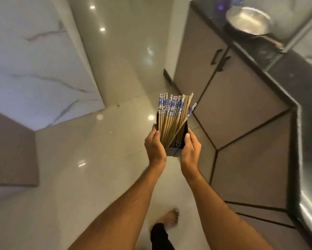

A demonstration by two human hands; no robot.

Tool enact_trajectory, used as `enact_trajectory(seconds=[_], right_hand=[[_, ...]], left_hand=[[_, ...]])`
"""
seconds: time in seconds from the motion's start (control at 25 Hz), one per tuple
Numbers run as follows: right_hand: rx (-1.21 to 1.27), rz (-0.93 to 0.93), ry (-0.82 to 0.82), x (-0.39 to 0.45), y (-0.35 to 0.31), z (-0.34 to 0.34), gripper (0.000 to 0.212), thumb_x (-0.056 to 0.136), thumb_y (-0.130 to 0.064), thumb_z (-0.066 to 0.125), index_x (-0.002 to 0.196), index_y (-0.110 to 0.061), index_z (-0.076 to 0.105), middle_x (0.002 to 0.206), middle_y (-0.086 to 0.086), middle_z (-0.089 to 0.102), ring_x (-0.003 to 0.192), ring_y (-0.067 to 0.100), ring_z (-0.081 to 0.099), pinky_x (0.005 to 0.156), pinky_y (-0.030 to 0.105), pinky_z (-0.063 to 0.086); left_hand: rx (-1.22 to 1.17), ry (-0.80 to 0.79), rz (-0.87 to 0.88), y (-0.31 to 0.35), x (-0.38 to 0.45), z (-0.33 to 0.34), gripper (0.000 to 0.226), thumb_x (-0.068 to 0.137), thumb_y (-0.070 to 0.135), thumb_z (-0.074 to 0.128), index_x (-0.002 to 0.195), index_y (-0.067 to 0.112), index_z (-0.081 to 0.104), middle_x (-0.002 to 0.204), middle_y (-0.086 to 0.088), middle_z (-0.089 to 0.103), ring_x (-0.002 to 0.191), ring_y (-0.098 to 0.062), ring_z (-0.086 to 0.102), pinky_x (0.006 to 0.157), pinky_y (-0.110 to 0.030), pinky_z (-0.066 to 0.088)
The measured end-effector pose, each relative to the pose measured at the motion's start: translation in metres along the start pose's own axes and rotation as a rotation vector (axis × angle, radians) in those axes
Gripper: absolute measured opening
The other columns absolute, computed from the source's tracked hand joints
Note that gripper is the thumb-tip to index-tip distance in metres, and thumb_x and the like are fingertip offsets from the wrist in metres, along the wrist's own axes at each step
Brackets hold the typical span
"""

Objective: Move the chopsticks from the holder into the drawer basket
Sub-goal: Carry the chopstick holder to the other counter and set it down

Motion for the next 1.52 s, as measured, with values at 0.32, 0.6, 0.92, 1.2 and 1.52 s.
enact_trajectory(seconds=[0.32, 0.6, 0.92, 1.2, 1.52], right_hand=[[-0.055, 0.095, -0.398, -0.165, 0.081, 0.185, 0.038, 0.108, -0.006, 0.034, 0.137, -0.003, 0.059, 0.131, 0.014, 0.066, 0.122, 0.024, 0.062, 0.106, 0.051, 0.050], [-0.113, 0.122, -0.730, -0.341, 0.122, 0.316, 0.039, 0.107, -0.001, 0.033, 0.135, -0.001, 0.060, 0.129, 0.016, 0.067, 0.122, 0.029, 0.062, 0.107, 0.051, 0.049], [-0.270, 0.110, -1.167, -0.563, 0.160, 0.424, 0.038, 0.107, -0.004, 0.034, 0.133, -0.004, 0.062, 0.127, 0.014, 0.068, 0.119, 0.029, 0.063, 0.101, 0.042, 0.054], [-0.331, 0.117, -1.552, -0.786, 0.187, 0.486, 0.038, 0.107, -0.006, 0.033, 0.131, -0.005, 0.063, 0.122, 0.010, 0.070, 0.112, 0.022, 0.067, 0.097, 0.042, 0.056], [-0.404, 0.156, -1.847, -1.033, 0.215, 0.506, 0.036, 0.110, -0.013, 0.033, 0.129, -0.007, 0.063, 0.117, 0.009, 0.070, 0.107, 0.019, 0.069, 0.081, 0.025, 0.060]], left_hand=[[-0.186, 0.413, -0.021, -0.030, -0.034, -0.276, 0.039, 0.105, 0.000, 0.033, 0.132, -0.001, 0.062, 0.116, -0.015, 0.070, 0.108, -0.023, 0.065, 0.101, -0.048, 0.053], [-0.324, 0.739, 0.036, -0.038, -0.111, -0.489, 0.040, 0.104, 0.000, 0.034, 0.128, 0.005, 0.066, 0.118, -0.011, 0.070, 0.114, -0.027, 0.064, 0.100, -0.041, 0.053], [-0.480, 1.196, 0.139, -0.043, -0.247, -0.693, 0.041, 0.105, 0.001, 0.034, 0.139, 0.000, 0.056, 0.132, -0.007, 0.065, 0.126, -0.019, 0.059, 0.111, -0.037, 0.045], [-0.563, 1.537, 0.227, -0.047, -0.387, -0.853, 0.041, 0.106, 0.003, 0.033, 0.140, 0.000, 0.055, 0.135, -0.009, 0.064, 0.128, -0.021, 0.058, 0.110, -0.034, 0.046], [-0.602, 1.837, 0.282, -0.050, -0.557, -1.000, 0.039, 0.108, 0.008, 0.032, 0.136, 0.008, 0.060, 0.122, -0.002, 0.068, 0.113, -0.011, 0.064, 0.090, -0.019, 0.056]])
Point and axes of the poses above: each hand's wrist, its own x-axis towards the middle knuckle, its own z-axis out of the palm, y = z × x, the point moved 9 cm from there along x, towards the middle knuckle
